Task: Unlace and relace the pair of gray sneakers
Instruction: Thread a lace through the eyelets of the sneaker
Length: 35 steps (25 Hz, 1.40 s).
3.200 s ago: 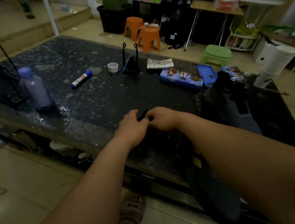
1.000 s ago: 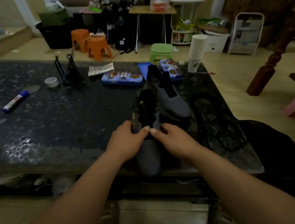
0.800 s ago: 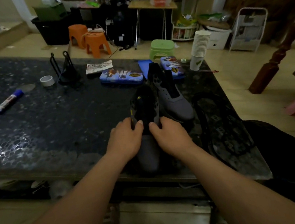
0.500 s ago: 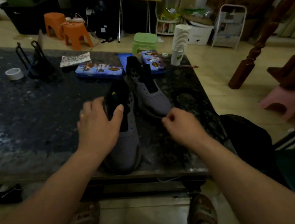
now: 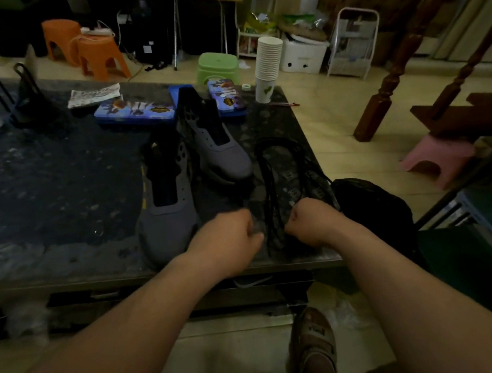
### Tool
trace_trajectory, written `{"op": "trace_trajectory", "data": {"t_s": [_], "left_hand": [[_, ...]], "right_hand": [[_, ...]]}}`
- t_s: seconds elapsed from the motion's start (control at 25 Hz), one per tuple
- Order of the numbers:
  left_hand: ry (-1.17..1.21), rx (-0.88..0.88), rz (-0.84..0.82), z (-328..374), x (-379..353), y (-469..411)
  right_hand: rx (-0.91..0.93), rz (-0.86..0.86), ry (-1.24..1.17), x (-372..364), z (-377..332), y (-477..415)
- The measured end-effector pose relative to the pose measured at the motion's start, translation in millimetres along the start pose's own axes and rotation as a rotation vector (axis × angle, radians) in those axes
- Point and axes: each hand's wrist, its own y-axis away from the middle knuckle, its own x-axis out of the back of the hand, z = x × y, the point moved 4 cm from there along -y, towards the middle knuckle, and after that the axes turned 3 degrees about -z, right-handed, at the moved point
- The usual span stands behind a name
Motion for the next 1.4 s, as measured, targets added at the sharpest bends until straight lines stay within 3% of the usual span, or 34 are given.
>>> {"op": "trace_trajectory", "data": {"t_s": [0.12, 0.16, 0.24, 0.32, 0.36, 0.44, 0.52, 0.6, 0.68, 0.76, 0.84, 0.88, 0.96, 1.04, 1.16, 1.24, 1.32, 1.4], "left_hand": [[-0.049, 0.017, -0.005, 6.5, -11.6, -8.5], [0.104, 0.035, 0.038, 11.7, -6.0, -12.8], [0.707, 0.133, 0.026, 22.7, 7.1, -19.0], [1.126, 0.148, -0.031, 33.2, 14.1, -18.6], [1.123, 0.103, 0.011, 33.5, 19.6, -18.6], [0.86, 0.012, 0.191, 29.2, 32.5, -15.4], [0.65, -0.041, 0.258, 31.2, 41.5, -4.4], [0.54, -0.054, 0.071, 33.6, 34.1, 8.8], [0.568, 0.029, -0.095, 23.3, 20.6, 23.4], [0.995, 0.207, -0.133, 7.9, 15.9, 31.9], [1.455, 0.268, -0.043, 2.8, 24.0, 29.7], [1.576, 0.237, 0.065, 3.0, 32.5, 25.2], [1.538, 0.148, 0.304, 6.9, 50.1, 18.8], [1.337, 0.128, 0.424, 11.9, 55.8, 16.6], [1.137, 0.102, 0.307, 17.7, 44.2, 19.4], [0.872, 0.121, 0.259, 11.7, 43.3, 21.2], [0.7, 0.147, 0.331, -4.3, 56.6, 25.1], [0.726, 0.221, 0.483, -32.8, 75.5, 30.3]], "right_hand": [[0.033, 0.079, -0.445, 22.9, -5.7, 12.0], [0.067, 0.097, -0.631, 30.1, -9.5, 17.1], [0.182, 0.061, -0.872, 40.2, -21.8, 28.5], [0.274, -0.086, -0.913, 33.5, -34.2, 36.9], [0.271, -0.145, -0.877, 25.5, -37.4, 39.4], [0.16, -0.159, -0.885, 13.5, -37.3, 37.6], [0.023, -0.21, -1.14, 10.4, -40.0, 29.1], [0.045, -0.259, -1.461, 22.6, -53.2, 20.3], [0.064, -0.113, -1.638, 44.5, -57.9, 10.0], [0.064, 0.041, -1.626, 55.4, -57.4, 10.8], [0.108, 0.015, -1.484, 44.8, -60.8, 17.3], [0.134, -0.035, -1.393, 32.3, -65.0, 21.5], [0.186, -0.09, -1.302, 7.3, -75.3, 30.6], [0.21, -0.061, -1.368, -3.4, -82.4, 35.7], [0.23, 0.002, -1.438, 1.8, -86.5, 34.2], [0.19, -0.037, -1.522, 8.1, -86.0, 27.9], [0.143, -0.079, -1.666, 22.3, -78.9, 18.1], [0.089, -0.033, -1.782, 44.1, -59.1, 7.8]]}}
